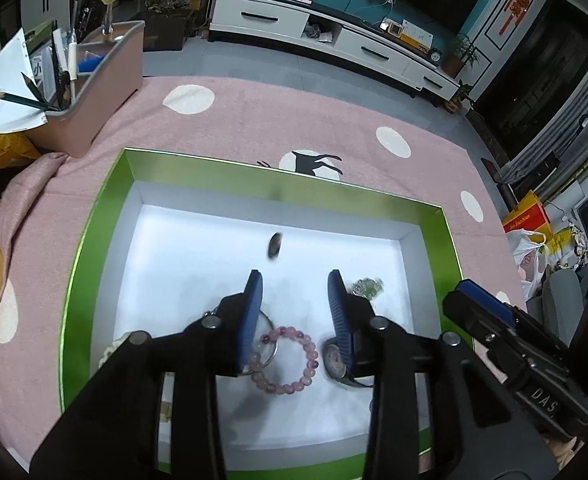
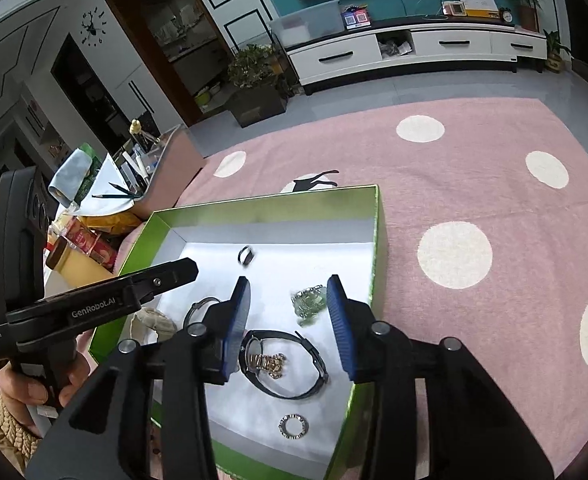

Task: Organize jewelry
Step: 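Open both tools to drop the ring and charm into the box, then withdraw both tools and move them over the two remaining bead bracelets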

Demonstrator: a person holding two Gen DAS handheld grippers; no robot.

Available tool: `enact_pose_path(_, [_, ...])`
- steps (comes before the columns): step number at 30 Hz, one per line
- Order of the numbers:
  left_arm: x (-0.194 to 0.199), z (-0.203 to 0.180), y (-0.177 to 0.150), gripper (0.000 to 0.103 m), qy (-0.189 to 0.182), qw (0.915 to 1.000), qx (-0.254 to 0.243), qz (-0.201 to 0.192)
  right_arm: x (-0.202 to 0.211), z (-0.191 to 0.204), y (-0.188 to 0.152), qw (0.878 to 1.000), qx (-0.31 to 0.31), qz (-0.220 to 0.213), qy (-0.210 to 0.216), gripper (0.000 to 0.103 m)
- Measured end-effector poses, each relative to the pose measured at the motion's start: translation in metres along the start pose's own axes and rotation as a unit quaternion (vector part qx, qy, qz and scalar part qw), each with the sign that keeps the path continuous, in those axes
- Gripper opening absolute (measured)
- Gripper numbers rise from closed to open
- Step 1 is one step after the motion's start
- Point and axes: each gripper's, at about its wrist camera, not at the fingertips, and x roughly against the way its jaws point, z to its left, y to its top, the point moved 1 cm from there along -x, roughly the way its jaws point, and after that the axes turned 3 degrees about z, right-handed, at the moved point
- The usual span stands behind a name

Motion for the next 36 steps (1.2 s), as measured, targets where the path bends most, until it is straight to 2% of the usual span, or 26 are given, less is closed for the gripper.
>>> enact_pose_path(1, [0.003, -0.001, -0.002, 0.036, 0.002, 1.0000, -0.002, -0.003, 0.003, 0.000, -0.002, 1.000, -0.001, -0.002, 0.004, 0.040])
enact_pose_path(5, [0.019, -0.008, -0.011, 0.057, 0.013, 0.9996, -0.016, -0.020, 0.019, 0.002, -0.011, 1.000, 0.005, -0.015, 0.008, 0.040])
enact_pose_path(6, [0.024, -0.011, -0.015, 0.059, 0.020, 0.9992, -0.023, -0.024, 0.025, 0.004, -0.014, 1.000, 0.008, -0.019, 0.008, 0.042])
enact_pose_path(7, [0.027, -0.013, -0.017, 0.067, 0.025, 0.9990, -0.027, -0.027, 0.031, 0.006, -0.017, 1.000, 0.011, -0.024, 0.008, 0.044])
enact_pose_path(9, [0.037, -0.019, -0.023, 0.073, 0.037, 0.9979, -0.038, -0.037, 0.043, 0.010, -0.023, 0.999, 0.018, -0.034, 0.005, 0.053])
enact_pose_path(11, [0.046, -0.024, -0.029, 0.084, 0.047, 0.9968, -0.046, -0.045, 0.053, 0.014, -0.028, 0.999, 0.027, -0.043, -0.003, 0.061])
enact_pose_path(16, [0.072, -0.032, -0.052, 0.094, 0.073, 0.9930, -0.064, -0.068, 0.080, 0.028, -0.046, 0.996, 0.058, -0.064, -0.034, 0.079])
enact_pose_path(17, [0.076, -0.034, -0.057, 0.094, 0.078, 0.9921, -0.068, -0.071, 0.085, 0.029, -0.049, 0.995, 0.061, -0.067, -0.037, 0.082])
enact_pose_path(22, [0.096, -0.036, -0.083, 0.099, 0.089, 0.9890, -0.080, -0.087, 0.107, 0.038, -0.069, 0.993, 0.078, -0.079, -0.045, 0.086])
enact_pose_path(36, [0.134, -0.034, -0.150, 0.101, 0.115, 0.9839, -0.083, -0.110, 0.133, 0.049, -0.116, 0.993, 0.086, -0.077, -0.039, 0.086])
